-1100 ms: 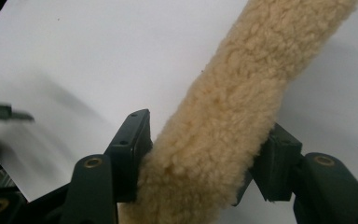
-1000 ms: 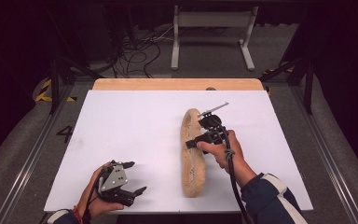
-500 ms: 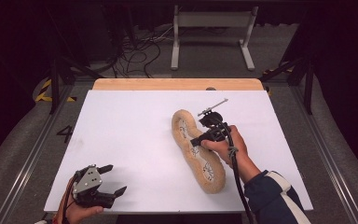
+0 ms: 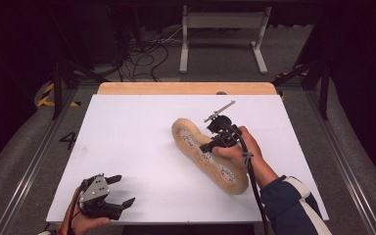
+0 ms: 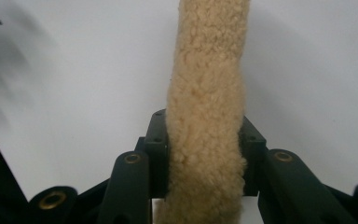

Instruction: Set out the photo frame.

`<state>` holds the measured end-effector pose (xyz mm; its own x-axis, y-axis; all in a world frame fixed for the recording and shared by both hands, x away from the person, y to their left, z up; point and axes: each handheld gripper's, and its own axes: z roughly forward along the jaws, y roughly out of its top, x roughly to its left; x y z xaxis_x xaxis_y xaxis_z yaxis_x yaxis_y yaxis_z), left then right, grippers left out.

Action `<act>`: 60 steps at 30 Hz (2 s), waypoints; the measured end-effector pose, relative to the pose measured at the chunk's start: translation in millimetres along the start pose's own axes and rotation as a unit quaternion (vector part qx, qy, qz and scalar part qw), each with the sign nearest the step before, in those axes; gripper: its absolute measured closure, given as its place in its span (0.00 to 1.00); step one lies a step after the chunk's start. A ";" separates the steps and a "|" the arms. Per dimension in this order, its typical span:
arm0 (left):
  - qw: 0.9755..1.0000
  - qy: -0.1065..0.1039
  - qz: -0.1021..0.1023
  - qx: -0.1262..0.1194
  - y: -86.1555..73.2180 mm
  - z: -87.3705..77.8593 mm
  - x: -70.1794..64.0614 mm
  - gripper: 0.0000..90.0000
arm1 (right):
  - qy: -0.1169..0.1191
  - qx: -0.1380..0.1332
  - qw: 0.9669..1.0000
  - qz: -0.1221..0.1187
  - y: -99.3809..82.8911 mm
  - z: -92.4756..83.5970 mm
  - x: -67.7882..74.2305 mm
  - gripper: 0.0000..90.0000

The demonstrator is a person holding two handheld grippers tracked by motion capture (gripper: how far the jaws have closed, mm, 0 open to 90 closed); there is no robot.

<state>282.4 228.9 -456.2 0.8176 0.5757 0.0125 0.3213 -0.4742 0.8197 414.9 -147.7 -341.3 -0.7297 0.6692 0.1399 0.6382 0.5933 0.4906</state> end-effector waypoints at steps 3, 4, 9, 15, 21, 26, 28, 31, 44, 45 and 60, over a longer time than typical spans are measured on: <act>1.000 -0.003 0.000 0.001 0.3 1.1 -0.8 0.16 | 0.010 0.005 0.999 -0.030 2.3 -1.5 5.0 0.73; 1.000 -0.003 0.001 0.002 0.4 1.5 -1.1 0.16 | 0.013 0.009 0.999 -0.039 2.9 -1.3 6.6 0.73; 1.000 -0.001 0.001 0.007 -0.4 0.1 -0.9 0.16 | 0.033 0.023 0.995 -0.091 7.2 5.5 20.4 0.73; 1.000 -0.004 0.001 0.008 -0.2 1.4 -1.1 0.16 | 0.075 0.049 0.986 -0.142 12.3 15.5 40.6 0.73; 1.000 -0.010 0.001 0.006 1.8 4.1 -1.1 0.16 | 0.075 0.059 0.984 -0.148 11.2 20.9 38.7 0.72; 1.000 -0.013 0.004 0.006 10.7 14.3 2.2 0.15 | 0.069 0.048 0.986 -0.141 8.8 22.2 33.8 0.65; 1.000 -0.014 -0.001 0.006 16.2 20.3 6.8 0.16 | 0.059 0.049 0.986 -0.145 8.8 23.4 33.4 0.61; 1.000 -0.019 -0.008 0.000 26.9 30.6 17.3 0.16 | 0.049 0.051 0.988 -0.136 8.9 24.3 31.2 0.54; 0.998 -0.055 -0.006 -0.012 80.2 90.0 42.2 0.14 | 0.005 0.030 0.991 -0.132 0.4 12.7 24.5 0.36; 0.998 -0.056 -0.005 -0.011 82.9 93.1 42.7 0.13 | 0.000 0.023 0.991 -0.135 -1.1 10.9 25.4 0.35; 0.999 -0.036 -0.001 0.005 85.8 110.5 59.9 0.14 | -0.069 -0.123 0.979 -0.149 -53.5 -33.9 34.6 0.32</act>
<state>411.7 149.1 -448.4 0.8486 0.5281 -0.0306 0.3279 -0.4798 0.8138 347.3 -171.5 -333.5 -0.8237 0.5469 -0.1495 0.3119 0.6573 0.6861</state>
